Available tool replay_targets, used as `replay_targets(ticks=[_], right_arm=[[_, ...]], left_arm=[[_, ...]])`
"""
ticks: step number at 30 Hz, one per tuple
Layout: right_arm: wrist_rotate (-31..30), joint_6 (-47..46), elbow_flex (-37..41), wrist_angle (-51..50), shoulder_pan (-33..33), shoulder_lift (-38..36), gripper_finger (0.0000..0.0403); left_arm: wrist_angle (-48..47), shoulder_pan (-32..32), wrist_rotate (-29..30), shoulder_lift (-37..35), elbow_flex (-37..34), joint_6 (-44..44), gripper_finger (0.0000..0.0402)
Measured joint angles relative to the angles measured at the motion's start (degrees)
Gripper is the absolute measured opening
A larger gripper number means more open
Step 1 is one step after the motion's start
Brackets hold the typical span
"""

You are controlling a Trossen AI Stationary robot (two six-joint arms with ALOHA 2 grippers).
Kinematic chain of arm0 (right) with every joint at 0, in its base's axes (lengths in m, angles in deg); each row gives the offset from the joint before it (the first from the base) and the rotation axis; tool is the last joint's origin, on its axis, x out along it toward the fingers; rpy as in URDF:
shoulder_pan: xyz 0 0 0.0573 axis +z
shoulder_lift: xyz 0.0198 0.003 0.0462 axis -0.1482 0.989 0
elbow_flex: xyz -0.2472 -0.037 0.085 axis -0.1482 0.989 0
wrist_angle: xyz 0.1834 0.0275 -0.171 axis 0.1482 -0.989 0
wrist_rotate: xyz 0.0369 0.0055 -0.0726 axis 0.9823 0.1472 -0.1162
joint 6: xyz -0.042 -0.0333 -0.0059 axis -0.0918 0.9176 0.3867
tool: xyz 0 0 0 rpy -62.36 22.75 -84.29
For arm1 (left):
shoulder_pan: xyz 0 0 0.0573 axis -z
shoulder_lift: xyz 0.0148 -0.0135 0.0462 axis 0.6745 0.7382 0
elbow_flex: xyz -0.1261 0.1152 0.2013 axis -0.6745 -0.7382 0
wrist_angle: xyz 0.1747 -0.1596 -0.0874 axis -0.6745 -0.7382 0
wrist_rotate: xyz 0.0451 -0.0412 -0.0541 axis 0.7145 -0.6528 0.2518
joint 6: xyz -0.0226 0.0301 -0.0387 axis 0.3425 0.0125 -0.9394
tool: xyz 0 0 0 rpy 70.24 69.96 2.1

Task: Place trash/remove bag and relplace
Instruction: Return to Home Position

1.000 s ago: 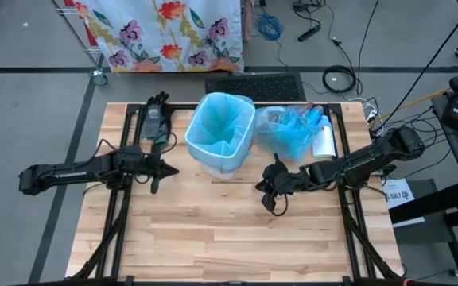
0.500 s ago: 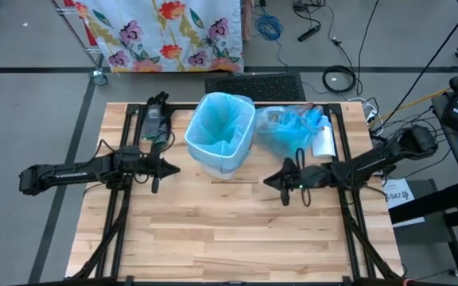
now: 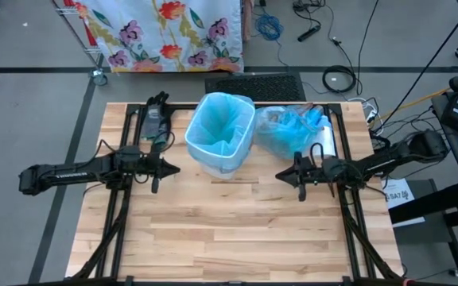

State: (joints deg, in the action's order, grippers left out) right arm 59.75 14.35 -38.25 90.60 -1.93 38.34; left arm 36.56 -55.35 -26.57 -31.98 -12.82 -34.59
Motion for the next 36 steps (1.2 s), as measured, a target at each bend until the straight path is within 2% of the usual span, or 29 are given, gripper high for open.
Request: replay_targets(ticks=[5,15,19,24,27,36], right_arm=[[0.8,3.58,-0.11,-2.05,-0.15,-5.91,0.0],[1.44,6.28,-0.15,-26.55,-0.2,-27.49,0.0],[1.47,6.42,-0.15,-33.07,-0.2,-32.96,0.0],[1.75,7.22,-0.15,-40.61,-0.13,-36.1,0.0],[1.73,3.13,-0.15,-43.85,-0.13,-36.1,0.0],[1.66,1.31,-0.15,-45.03,-0.13,-36.1,0.0]], left_arm=[[-0.19,0.0,0.0,0.04,0.0,0.01,0.0022],[-0.09,0.0,0.0,0.04,0.0,0.03,0.0022],[-0.07,0.0,-0.02,0.04,0.02,0.03,0.0022],[-0.08,0.0,-0.02,0.04,0.01,0.03,0.0022],[-0.08,0.0,-0.02,0.04,0.02,0.02,0.0022],[-0.07,0.0,-0.02,0.04,0.02,0.03,0.0022]])
